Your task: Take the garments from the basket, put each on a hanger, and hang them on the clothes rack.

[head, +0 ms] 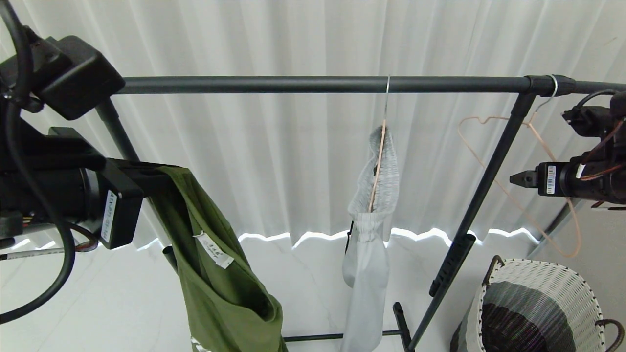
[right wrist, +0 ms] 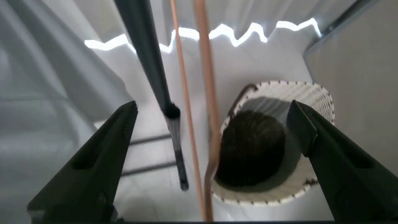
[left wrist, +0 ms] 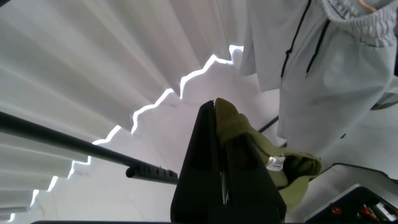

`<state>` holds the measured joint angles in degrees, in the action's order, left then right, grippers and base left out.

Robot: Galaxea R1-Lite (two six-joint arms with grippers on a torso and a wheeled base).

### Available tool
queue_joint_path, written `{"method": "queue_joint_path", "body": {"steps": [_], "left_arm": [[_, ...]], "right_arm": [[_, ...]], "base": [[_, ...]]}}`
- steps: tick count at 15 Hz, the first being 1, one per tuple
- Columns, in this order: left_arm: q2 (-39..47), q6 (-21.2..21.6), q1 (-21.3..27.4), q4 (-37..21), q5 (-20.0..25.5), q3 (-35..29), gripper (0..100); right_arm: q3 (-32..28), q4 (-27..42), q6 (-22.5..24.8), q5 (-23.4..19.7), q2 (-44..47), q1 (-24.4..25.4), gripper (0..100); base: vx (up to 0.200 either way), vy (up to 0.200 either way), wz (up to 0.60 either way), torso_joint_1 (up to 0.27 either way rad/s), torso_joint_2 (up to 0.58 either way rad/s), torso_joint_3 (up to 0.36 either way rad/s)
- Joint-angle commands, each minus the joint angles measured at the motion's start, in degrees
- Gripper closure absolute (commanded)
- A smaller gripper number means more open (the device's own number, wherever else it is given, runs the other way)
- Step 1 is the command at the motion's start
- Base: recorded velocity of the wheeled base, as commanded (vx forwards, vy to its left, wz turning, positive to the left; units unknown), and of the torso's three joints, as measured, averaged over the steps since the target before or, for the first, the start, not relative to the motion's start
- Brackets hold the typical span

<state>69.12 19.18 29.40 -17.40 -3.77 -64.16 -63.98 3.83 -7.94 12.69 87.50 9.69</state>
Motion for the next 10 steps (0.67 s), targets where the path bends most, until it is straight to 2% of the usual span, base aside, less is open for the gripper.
{"method": "queue_joint_path", "body": {"steps": [1,10], "left_arm": [[-0.21,-0.02,0.39,-0.01,-0.01,0.00,100],[-0.21,-0.02,0.39,-0.01,-0.01,0.09,100]], "right_arm": [[-0.01,-0.31,0.03,-0.03,0.91,-0.02,100],[-0.89,-0.58,-0.85,-0.03,1.27,-0.73,100]], "base": [[0.000,0.000,0.00,0.000,0.00,0.000],[0.000,0.000,0.00,0.000,0.00,0.000]]}}
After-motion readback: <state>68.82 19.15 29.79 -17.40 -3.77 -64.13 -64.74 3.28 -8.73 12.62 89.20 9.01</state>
